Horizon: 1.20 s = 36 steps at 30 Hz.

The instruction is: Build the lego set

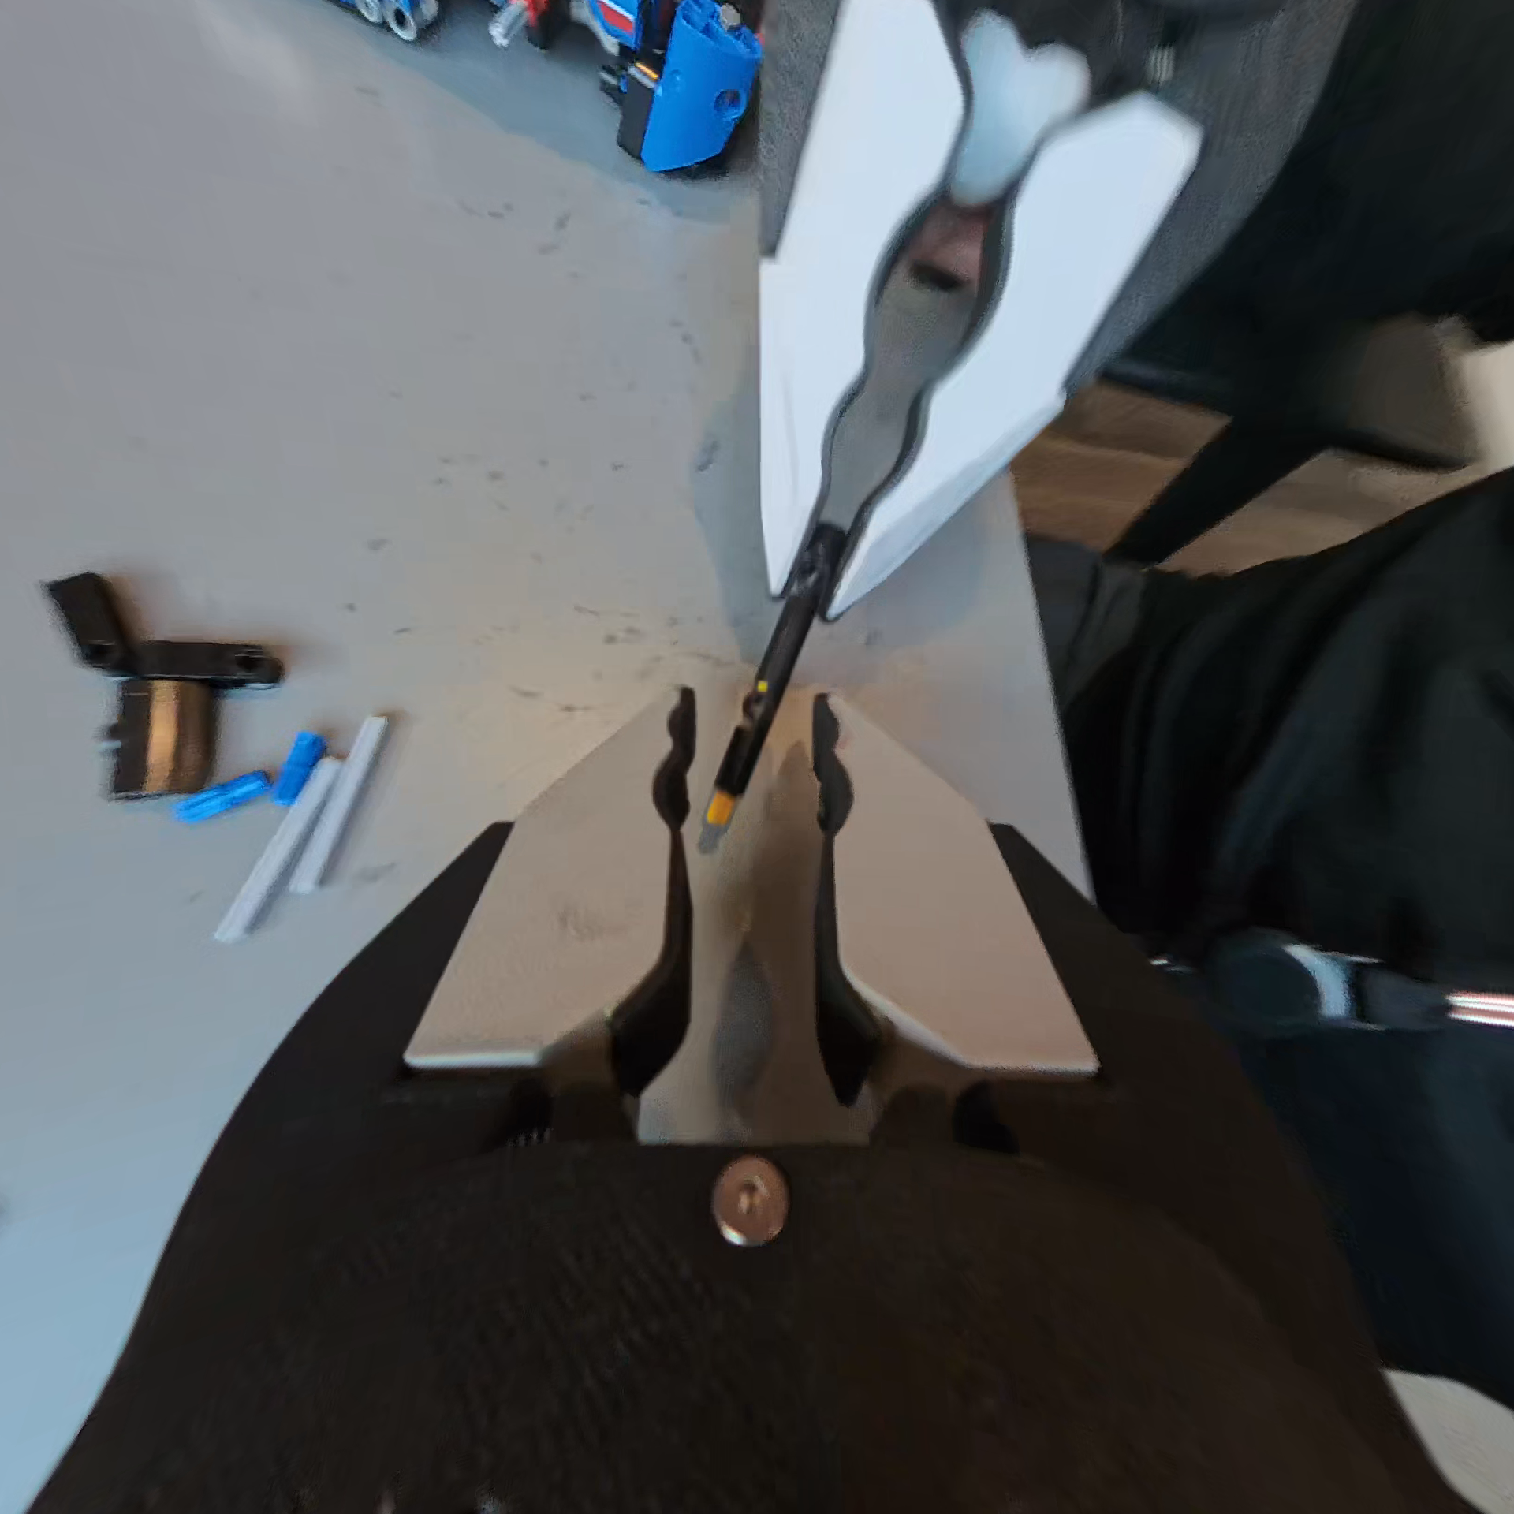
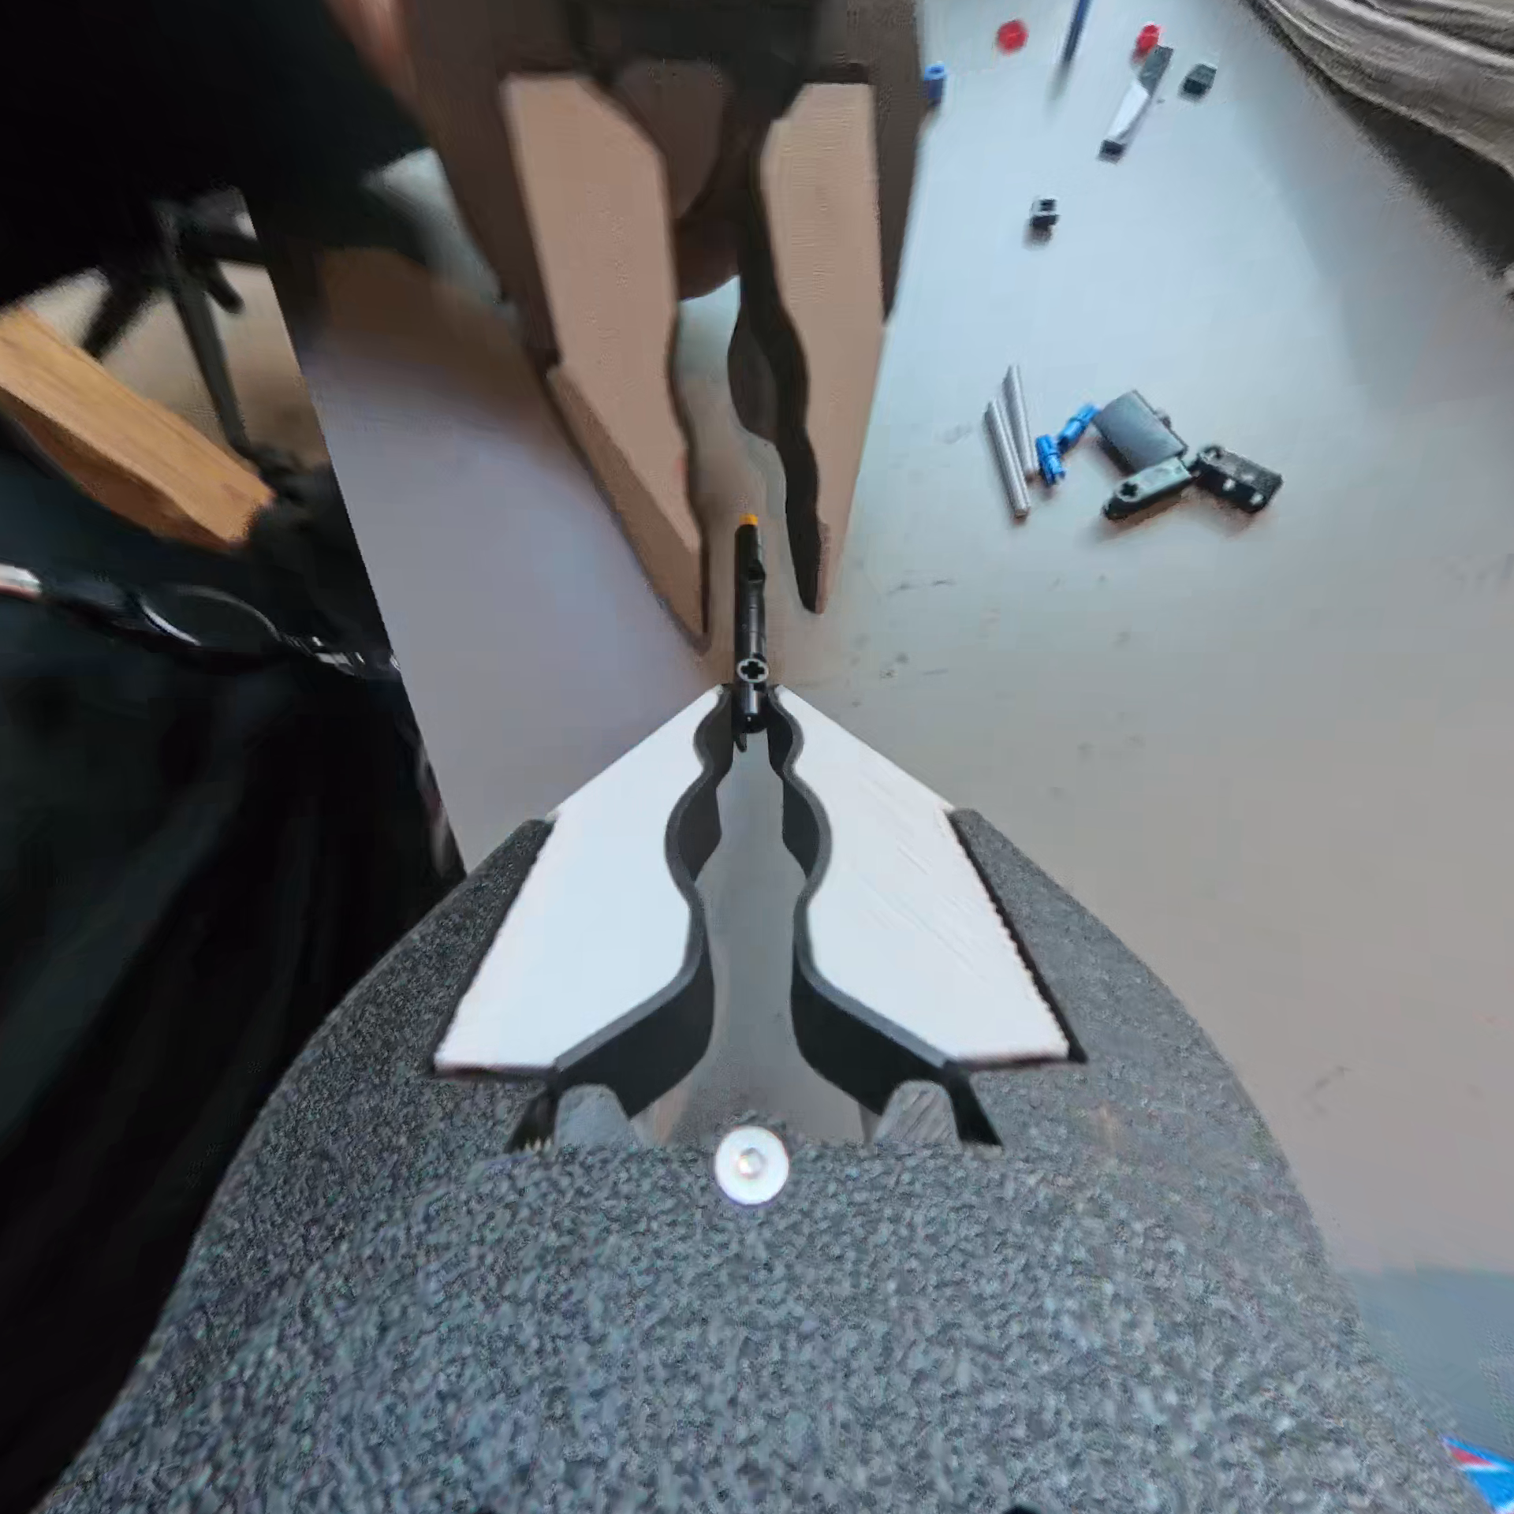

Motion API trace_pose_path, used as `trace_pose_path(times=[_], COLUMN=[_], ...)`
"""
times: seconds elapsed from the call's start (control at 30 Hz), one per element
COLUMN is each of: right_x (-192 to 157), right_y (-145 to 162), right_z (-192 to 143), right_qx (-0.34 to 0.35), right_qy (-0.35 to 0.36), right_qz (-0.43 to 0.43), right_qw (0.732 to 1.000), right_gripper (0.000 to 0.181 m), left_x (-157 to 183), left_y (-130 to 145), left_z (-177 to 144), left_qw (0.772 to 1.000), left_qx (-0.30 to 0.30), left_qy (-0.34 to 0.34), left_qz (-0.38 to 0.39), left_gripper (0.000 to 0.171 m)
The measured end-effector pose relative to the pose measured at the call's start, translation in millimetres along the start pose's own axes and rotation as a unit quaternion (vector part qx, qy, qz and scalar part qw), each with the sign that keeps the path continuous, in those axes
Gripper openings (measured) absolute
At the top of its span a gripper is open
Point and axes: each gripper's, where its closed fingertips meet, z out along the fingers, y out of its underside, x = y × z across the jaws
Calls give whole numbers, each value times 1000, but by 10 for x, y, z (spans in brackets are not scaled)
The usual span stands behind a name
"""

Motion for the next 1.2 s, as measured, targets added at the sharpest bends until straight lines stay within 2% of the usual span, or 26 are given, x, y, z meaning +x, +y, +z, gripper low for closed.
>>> trace_pose_path(times=[0.1, 0.2, 0.4, 0.57, 0.67, 0.77, 0.83, 1.0, 1.2], right_x=[-10, -40, -112, -121, -72, 142, 257, 344, 476], right_y=[-94, -97, -98, -63, 34, 168, 164, -3, -15], right_z=[-54, -3, 49, 70, 94, 56, -13, -127, -164], right_qx=[21, 24, 32, 40, 22, -10, -13, 40, 66], right_qy=[-44, -80, -147, -163, -123, -10, 53, 130, 215], right_qz=[88, 154, 254, 289, 265, 197, 156, 86, -4], right_qw=[995, 985, 955, 942, 956, 980, 986, 987, 974], right_gripper=[6, 6, 6, 6, 7, 13, 22, 25, 26], left_x=[-129, -31, 42, -16, -8, -40, -76, -148, -67], left_y=[47, 28, 52, 100, 160, 178, 177, 127, 123], left_z=[-146, -207, -177, -103, -26, -8, 1, 46, 48], left_qw=[982, 953, 920, 909, 928, 961, 974, 979, 977], left_qx=[-18, -2, -7, -54, -79, -84, -81, -61, -48], left_qy=[-133, -201, -264, -281, -252, -217, -196, -192, -206], left_qz=[131, 229, 290, 303, 262, 152, 76, -16, -32], left_gripper=[31, 31, 34, 13, 13, 13, 13, 14, 34])
